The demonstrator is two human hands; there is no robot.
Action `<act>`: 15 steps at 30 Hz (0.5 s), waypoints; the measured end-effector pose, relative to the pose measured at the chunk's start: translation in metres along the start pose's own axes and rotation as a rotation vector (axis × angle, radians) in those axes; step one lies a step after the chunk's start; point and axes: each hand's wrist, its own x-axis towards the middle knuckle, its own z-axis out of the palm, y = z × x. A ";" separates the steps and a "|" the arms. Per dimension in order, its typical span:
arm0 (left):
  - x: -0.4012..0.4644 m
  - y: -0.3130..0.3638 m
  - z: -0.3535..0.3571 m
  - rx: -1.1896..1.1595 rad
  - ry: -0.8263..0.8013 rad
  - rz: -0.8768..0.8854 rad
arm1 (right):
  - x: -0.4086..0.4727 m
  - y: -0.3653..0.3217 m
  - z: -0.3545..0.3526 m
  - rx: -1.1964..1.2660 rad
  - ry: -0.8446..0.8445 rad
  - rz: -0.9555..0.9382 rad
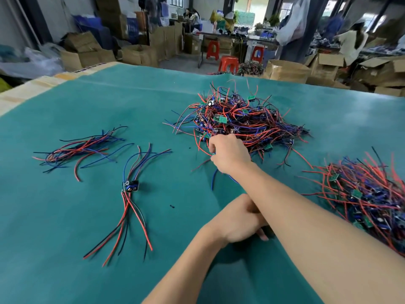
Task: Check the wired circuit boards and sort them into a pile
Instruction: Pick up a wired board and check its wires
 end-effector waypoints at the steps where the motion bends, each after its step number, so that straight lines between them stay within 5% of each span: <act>1: -0.002 0.004 0.000 -0.013 -0.009 0.008 | 0.002 0.002 -0.003 0.063 -0.013 0.010; 8: -0.005 0.008 -0.001 -0.258 -0.090 0.016 | -0.024 0.036 -0.079 0.786 -0.104 0.136; 15: 0.000 0.009 -0.003 -0.556 0.190 0.019 | -0.111 0.088 -0.081 1.645 0.027 0.365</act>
